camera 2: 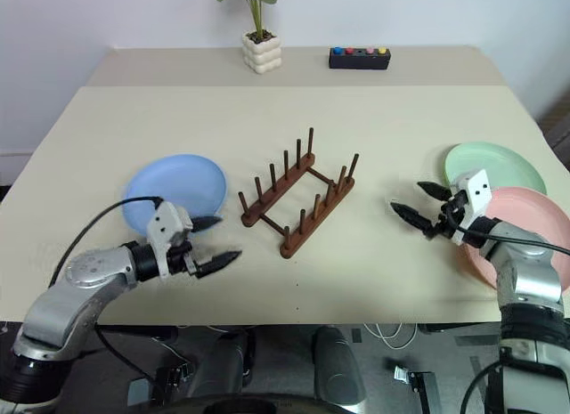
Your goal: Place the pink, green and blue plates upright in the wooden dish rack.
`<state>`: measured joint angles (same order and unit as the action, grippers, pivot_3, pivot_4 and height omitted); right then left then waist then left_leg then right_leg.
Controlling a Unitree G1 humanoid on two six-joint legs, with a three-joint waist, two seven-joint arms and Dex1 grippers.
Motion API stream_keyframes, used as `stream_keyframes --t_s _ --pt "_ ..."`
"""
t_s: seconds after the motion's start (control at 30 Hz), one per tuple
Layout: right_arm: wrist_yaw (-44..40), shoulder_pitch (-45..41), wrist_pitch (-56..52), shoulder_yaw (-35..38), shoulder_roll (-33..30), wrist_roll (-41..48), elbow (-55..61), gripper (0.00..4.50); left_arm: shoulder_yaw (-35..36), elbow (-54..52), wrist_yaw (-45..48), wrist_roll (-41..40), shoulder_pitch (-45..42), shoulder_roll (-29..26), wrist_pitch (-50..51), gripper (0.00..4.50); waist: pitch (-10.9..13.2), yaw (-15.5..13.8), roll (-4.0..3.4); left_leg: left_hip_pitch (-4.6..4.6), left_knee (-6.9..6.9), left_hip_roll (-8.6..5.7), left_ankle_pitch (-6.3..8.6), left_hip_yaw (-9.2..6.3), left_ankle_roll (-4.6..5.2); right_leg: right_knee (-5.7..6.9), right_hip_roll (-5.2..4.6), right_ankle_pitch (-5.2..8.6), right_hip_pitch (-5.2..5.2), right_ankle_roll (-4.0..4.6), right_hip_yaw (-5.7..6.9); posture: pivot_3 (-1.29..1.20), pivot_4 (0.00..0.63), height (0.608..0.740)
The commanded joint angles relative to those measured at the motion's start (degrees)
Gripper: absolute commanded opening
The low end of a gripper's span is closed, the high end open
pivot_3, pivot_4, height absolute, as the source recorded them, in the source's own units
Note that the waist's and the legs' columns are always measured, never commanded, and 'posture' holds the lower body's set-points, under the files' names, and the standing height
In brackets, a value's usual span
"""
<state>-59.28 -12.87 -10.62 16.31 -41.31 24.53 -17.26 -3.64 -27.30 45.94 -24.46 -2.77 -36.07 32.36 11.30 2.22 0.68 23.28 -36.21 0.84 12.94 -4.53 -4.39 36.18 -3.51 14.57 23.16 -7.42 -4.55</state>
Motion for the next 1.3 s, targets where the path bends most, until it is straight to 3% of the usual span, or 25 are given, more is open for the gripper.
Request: stream_keyframes --t_s 0.03,0.33,0.6,0.7,0.87,0.9,1.13,1.3 --pt "0.33 2.66 -2.48 1.66 -0.91 2.56 8.69 4.47 -7.60 -1.48 2.42 1.99 -2.99 -0.19 0.72 4.50 -0.01 0.09 -0.01 0.00 -0.01 0.00 0.00 0.00 0.00 0.00 0.00 0.00 -0.01 0.00 0.00 0.00 0.150 0.730" --pt "3.83 5.98 -5.02 1.69 1.11 3.42 14.62 4.47 -17.23 4.95 -7.63 10.84 -9.31 10.25 1.75 4.50 -0.01 0.16 0.00 -0.04 0.01 0.01 0.00 0.00 0.00 0.01 0.03 -0.01 -0.02 -0.02 -0.01 0.00 0.150 0.730" --pt "5.79 8.00 -7.25 1.86 1.55 4.58 18.87 4.47 -19.12 9.53 -17.63 16.48 -10.35 18.95 4.51 4.50 -0.06 -0.16 -0.04 -0.05 -0.05 -0.01 0.00 -0.01 0.00 0.01 0.02 -0.08 -0.07 -0.16 -0.01 0.00 0.150 0.730" --pt "6.31 8.16 -7.88 1.83 1.50 4.87 20.03 4.50 -18.90 10.00 -18.13 16.81 -9.84 20.21 3.45 3.72 -0.09 -0.17 -0.07 -0.07 -0.05 -0.01 0.00 -0.01 0.00 0.01 0.02 -0.09 -0.08 -0.16 -0.01 0.00 0.150 0.730" --pt "6.79 8.65 -8.40 2.07 1.37 5.20 21.35 4.50 -18.59 10.79 -17.69 17.42 -10.10 19.99 1.78 1.11 -0.11 -0.31 -0.09 -0.07 -0.04 -0.01 0.00 -0.01 0.00 0.00 0.02 -0.08 -0.08 -0.16 -0.01 0.00 0.150 0.730" --pt "6.89 8.78 -8.32 2.09 1.32 5.06 21.47 4.50 -18.71 11.26 -17.19 17.89 -10.52 19.48 0.97 0.76 -0.14 -0.38 -0.11 -0.07 -0.04 -0.01 0.00 -0.01 0.00 0.00 0.02 -0.08 -0.09 -0.16 -0.01 0.00 0.150 0.730" --pt "8.73 9.76 -7.80 2.08 1.21 3.63 22.02 4.50 -18.70 18.30 -8.43 18.57 -16.13 15.77 -9.64 0.76 -0.15 -0.56 -0.12 -0.09 -0.05 -0.02 0.00 0.00 0.00 0.00 0.02 0.00 -0.11 0.00 -0.02 0.00 0.150 0.730" --pt "11.91 11.64 -6.43 1.25 3.23 2.25 23.44 4.50 -18.18 35.22 8.22 15.48 -28.57 15.42 -19.48 0.76 -0.14 -1.57 -0.12 -0.06 -0.06 -0.02 0.00 -0.01 0.00 -0.01 0.04 0.01 -0.08 0.01 0.01 0.00 0.150 0.730"
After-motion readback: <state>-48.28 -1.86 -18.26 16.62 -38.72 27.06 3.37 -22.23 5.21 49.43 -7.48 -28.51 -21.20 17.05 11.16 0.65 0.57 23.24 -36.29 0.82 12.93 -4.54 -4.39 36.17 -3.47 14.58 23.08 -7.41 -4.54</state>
